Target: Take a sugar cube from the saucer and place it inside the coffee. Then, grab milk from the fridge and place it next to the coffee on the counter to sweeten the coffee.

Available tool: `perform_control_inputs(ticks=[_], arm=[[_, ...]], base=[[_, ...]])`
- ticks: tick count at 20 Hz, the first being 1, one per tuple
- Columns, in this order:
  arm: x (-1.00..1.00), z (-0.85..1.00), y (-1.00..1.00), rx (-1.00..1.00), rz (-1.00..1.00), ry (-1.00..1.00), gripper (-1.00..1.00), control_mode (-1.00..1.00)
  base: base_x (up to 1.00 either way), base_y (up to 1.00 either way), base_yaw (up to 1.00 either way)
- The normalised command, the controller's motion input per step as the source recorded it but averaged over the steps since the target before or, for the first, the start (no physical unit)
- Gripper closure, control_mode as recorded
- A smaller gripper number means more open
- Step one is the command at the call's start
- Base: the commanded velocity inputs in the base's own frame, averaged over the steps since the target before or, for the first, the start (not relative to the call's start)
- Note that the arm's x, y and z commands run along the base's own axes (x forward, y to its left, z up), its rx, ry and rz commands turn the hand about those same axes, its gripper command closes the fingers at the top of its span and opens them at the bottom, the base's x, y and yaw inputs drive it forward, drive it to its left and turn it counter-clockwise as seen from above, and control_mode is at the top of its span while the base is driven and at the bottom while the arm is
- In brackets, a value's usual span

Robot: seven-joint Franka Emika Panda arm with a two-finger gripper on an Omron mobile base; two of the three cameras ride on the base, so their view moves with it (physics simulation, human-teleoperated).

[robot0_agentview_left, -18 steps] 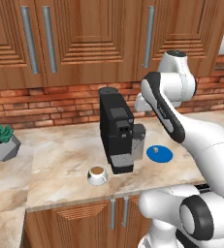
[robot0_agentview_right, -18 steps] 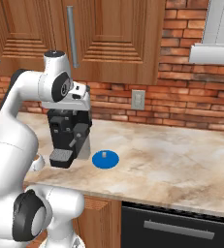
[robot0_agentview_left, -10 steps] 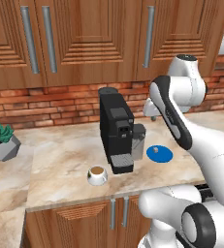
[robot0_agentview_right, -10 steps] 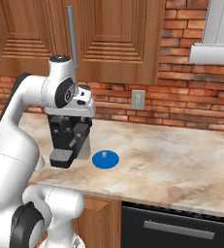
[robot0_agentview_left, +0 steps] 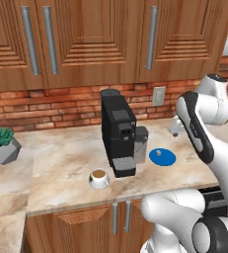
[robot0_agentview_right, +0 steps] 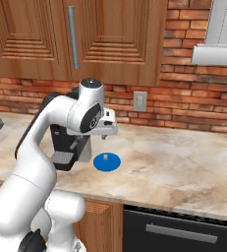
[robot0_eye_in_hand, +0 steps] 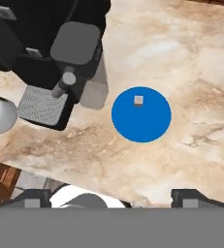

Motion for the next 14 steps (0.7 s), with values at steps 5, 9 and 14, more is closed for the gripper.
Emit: perform_control_inputs(ticks=[5, 9, 14], arm=[[0.06, -0.3, -0.44, 0.09, 0.39, -0.09, -1.0, -1.0], [0.31, -0.29, -0.19, 0.05, 0.37, -0.02, -1.0, -1.0], [0.22, -0.2, -0.01, 0.04, 0.33, 0.0, -1.0, -1.0]], base=[[0.0, 0.0, 0.0], [0.0, 0.0, 0.0], [0.0, 0.0, 0.0]])
